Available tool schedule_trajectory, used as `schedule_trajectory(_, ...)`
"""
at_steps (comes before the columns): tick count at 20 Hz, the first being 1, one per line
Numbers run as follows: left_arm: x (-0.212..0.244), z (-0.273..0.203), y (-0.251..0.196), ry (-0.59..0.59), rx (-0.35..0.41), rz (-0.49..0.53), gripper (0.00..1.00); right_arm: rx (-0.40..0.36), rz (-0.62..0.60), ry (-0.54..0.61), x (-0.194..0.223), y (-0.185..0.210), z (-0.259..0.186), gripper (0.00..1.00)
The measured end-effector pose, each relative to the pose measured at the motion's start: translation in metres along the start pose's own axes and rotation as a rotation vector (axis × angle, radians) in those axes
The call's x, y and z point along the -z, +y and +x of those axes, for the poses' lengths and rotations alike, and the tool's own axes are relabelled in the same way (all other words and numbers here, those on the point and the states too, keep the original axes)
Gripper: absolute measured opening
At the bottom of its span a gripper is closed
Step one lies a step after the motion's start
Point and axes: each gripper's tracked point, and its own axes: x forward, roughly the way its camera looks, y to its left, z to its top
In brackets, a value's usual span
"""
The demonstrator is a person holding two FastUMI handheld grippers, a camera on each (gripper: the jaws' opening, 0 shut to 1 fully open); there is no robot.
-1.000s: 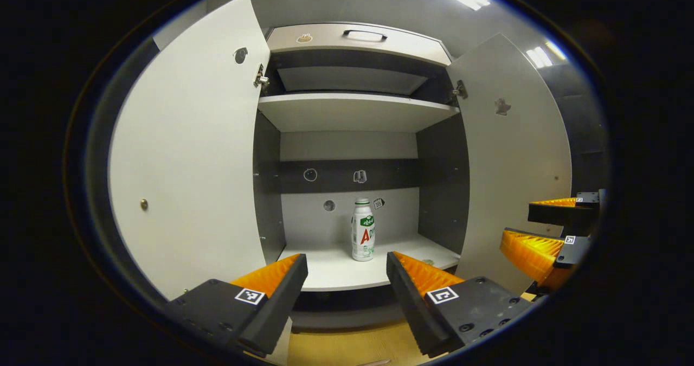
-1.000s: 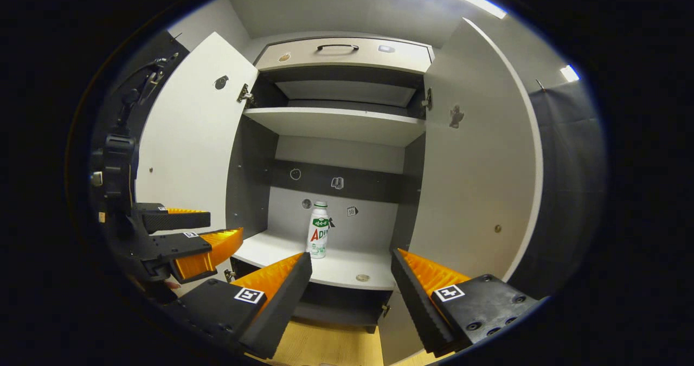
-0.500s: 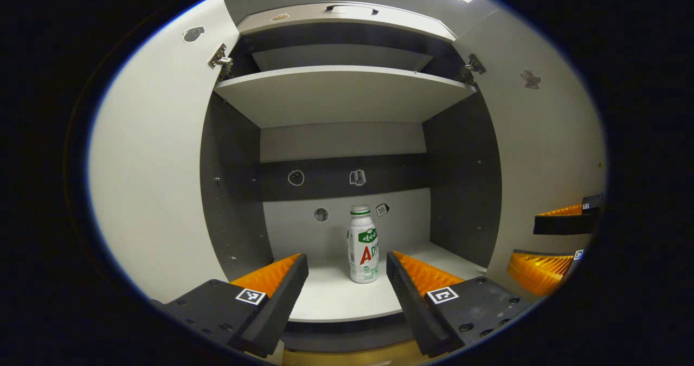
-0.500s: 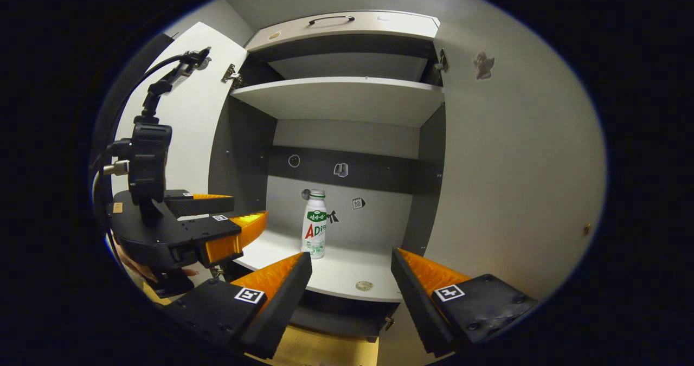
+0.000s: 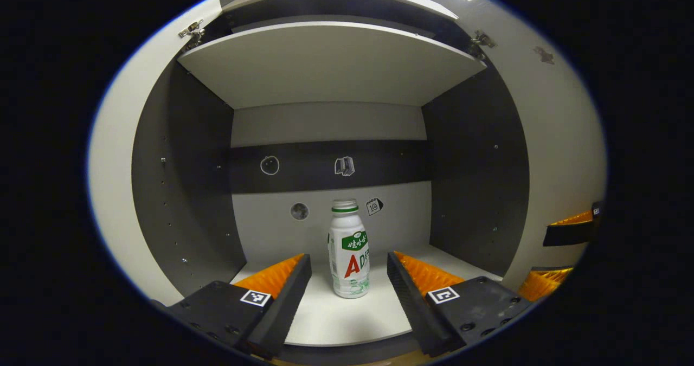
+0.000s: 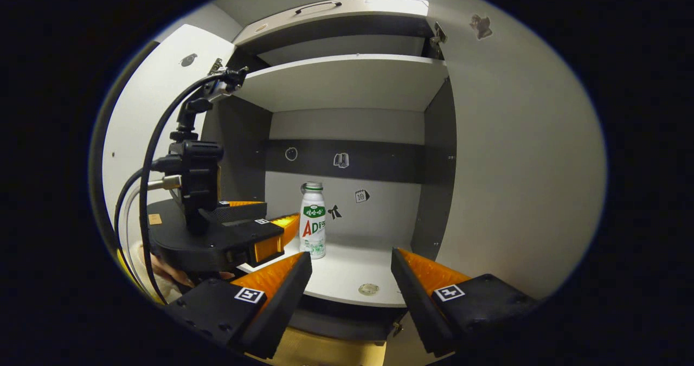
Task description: Grasp the bottle in the cabinet with the left hand and place it on the coaster, then close the right door with the right hand and the left door with the left hand.
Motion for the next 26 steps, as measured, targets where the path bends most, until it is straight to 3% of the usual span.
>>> schedule_trajectory(13,0.036,0.086,0.004,0.046,0.021,-0.065,0.90,-0.016,0.058,0.013,0.017,-0.003,0.049,0.98)
schedule_trajectory(22,0.047,0.122,-0.002,0.050,0.059,-0.041,0.90,0.014,0.014,0.029,0.025,-0.004,0.060,0.98)
schedule_trajectory(24,0.049,0.125,-0.002,0.050,0.057,-0.039,0.89,0.019,0.014,0.037,0.027,-0.005,0.060,0.97)
schedule_trajectory(26,0.048,0.124,-0.004,0.049,0.064,-0.048,0.81,0.031,0.018,0.039,0.028,-0.010,0.060,0.98)
